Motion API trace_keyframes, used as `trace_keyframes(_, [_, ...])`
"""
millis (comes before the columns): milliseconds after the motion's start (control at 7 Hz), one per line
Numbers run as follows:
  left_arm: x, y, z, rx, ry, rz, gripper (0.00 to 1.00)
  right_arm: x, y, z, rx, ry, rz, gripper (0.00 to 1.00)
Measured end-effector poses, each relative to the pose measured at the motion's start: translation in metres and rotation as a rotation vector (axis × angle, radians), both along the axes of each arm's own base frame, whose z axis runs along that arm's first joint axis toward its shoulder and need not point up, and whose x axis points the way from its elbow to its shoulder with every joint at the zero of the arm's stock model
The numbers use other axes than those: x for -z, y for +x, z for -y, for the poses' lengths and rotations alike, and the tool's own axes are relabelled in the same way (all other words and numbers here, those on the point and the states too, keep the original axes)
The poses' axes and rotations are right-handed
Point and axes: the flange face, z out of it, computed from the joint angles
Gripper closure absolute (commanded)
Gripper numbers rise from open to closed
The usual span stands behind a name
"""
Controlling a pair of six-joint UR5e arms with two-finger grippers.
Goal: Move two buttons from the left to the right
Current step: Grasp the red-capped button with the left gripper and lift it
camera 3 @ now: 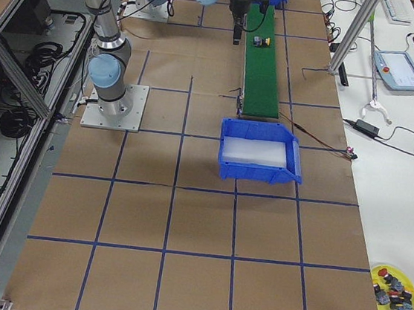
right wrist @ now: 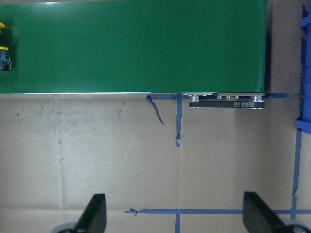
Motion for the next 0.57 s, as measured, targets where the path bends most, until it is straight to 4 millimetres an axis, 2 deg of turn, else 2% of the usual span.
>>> trace_keyframes(143, [-0.033,-0.007,-0.012,0.0,0.005,-0.002,0.94,0.0,0.0,0.0,0.0,0.0,0.0,0.0])
trace_keyframes(286, [-0.057,-0.015,-0.022,0.002,0.009,-0.003,0.94,0.0,0.0,0.0,0.0,-0.001,0.0,0.0])
trace_keyframes(571, [-0.077,-0.038,-0.028,-0.002,0.016,-0.009,0.94,0.0,0.0,0.001,0.0,-0.002,-0.001,0.0])
